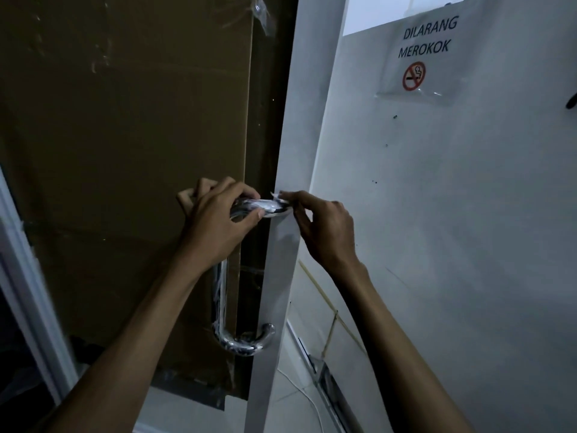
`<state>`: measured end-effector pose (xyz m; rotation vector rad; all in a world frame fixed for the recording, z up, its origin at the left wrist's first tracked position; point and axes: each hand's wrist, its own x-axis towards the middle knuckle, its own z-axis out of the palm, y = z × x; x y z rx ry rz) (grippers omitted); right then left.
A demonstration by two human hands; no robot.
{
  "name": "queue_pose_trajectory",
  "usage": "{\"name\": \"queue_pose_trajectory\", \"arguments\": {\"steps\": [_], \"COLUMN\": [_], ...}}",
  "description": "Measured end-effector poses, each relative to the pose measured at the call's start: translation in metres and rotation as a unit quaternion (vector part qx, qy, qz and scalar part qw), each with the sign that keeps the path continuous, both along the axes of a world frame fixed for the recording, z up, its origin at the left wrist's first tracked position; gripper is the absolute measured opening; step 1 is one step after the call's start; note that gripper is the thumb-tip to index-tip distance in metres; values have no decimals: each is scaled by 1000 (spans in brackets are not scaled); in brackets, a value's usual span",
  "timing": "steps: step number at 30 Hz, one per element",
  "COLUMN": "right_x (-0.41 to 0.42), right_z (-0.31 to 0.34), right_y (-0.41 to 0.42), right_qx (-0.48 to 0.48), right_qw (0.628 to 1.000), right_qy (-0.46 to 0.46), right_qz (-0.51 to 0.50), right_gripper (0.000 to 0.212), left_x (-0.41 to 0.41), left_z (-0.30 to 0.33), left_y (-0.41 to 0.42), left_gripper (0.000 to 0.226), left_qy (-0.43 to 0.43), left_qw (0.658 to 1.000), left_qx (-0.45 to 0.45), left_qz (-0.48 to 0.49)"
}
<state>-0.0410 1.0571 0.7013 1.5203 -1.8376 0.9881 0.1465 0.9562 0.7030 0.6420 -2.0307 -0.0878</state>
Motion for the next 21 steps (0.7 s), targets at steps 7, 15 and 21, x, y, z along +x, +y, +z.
{"name": "queue_pose_trajectory", "arguments": {"steps": [7,15,21], "right_x": [18,23,24], "right_z": [-9,-52,-62], "right_y": [-2,-18,-24], "right_qx": [-72,-179,-214], "right_qw": [997,982,974], "right_qy": [10,-39,-62], "right_qz": [17,35,47], "right_gripper": [30,36,36], "left_x": [-3,-6,-8], "left_z": [0,1,1], "left_y": [-3,-5,-8], "left_gripper": [19,17,18], "left_qy": [-4,1,5], "left_qw": [1000,1000,1000], "left_qx": [3,5,16], "left_qz": [-6,-12,-17]}}
